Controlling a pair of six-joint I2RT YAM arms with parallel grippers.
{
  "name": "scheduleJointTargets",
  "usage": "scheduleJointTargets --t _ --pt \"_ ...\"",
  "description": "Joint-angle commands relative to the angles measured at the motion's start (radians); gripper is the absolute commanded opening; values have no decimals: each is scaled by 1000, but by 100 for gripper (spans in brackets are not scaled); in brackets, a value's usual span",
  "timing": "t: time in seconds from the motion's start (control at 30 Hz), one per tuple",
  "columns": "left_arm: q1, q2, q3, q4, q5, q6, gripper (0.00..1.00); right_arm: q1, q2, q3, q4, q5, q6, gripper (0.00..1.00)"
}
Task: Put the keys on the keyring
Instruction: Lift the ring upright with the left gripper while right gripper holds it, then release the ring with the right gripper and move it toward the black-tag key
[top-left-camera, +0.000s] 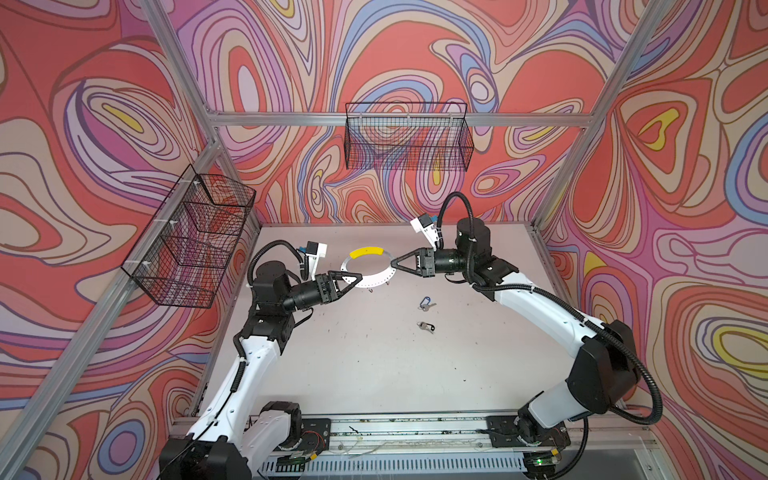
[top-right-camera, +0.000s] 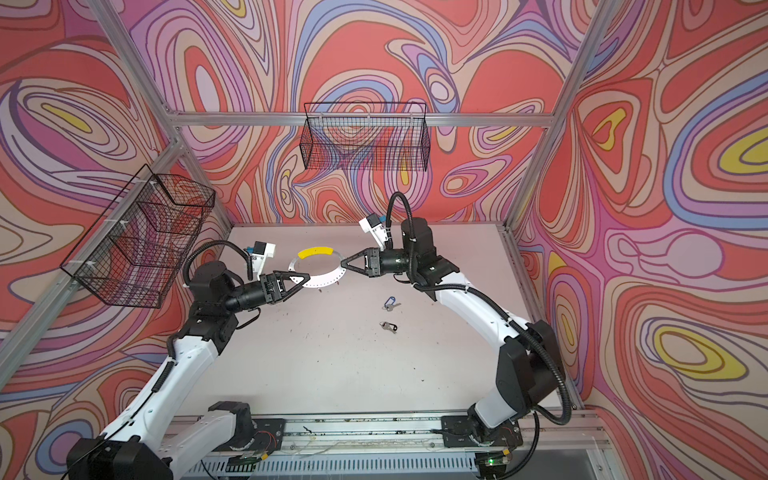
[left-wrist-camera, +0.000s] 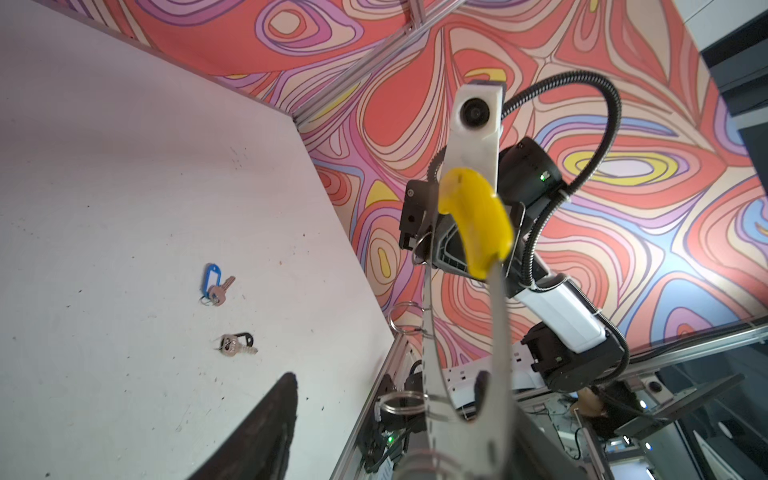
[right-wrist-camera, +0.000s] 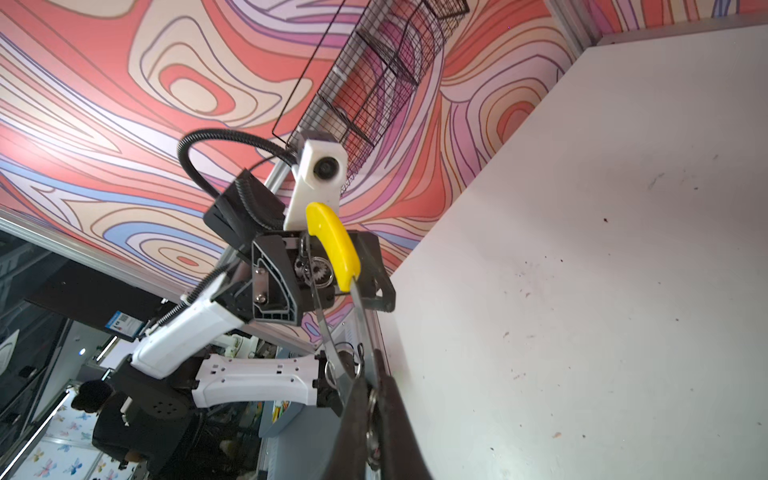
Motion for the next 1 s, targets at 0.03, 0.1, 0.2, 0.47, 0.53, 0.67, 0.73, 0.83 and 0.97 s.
scheduleJointTargets --t 0.03,0.1,0.2,0.47,0.53,0.67,0.73,0.83,0.97 --pt "-21 -3 -26 295 -69 -174 71 16 -37 -18 167 44 99 0" --pt "-43 -2 3 247 -88 -135 71 23 -35 -16 156 59 92 0" --pt "-69 -3 37 185 -122 -82 70 34 -26 -9 138 85 82 0" --pt "-74 21 59 180 -165 -102 31 48 -12 -40 213 127 122 0" --pt "-73 27 67 161 -163 -101 14 49 -14 -48 228 135 128 0" --pt "-74 28 77 136 -159 -86 0 48 -7 -58 247 130 136 0" --pt "-74 26 84 122 -155 -77 0 49 -10 -72 274 130 148 0" --pt "-74 31 98 123 -127 -77 0 49 -13 -79 269 129 147 0" --pt "-73 40 131 70 -94 -36 0 44 -24 -35 106 154 36 20"
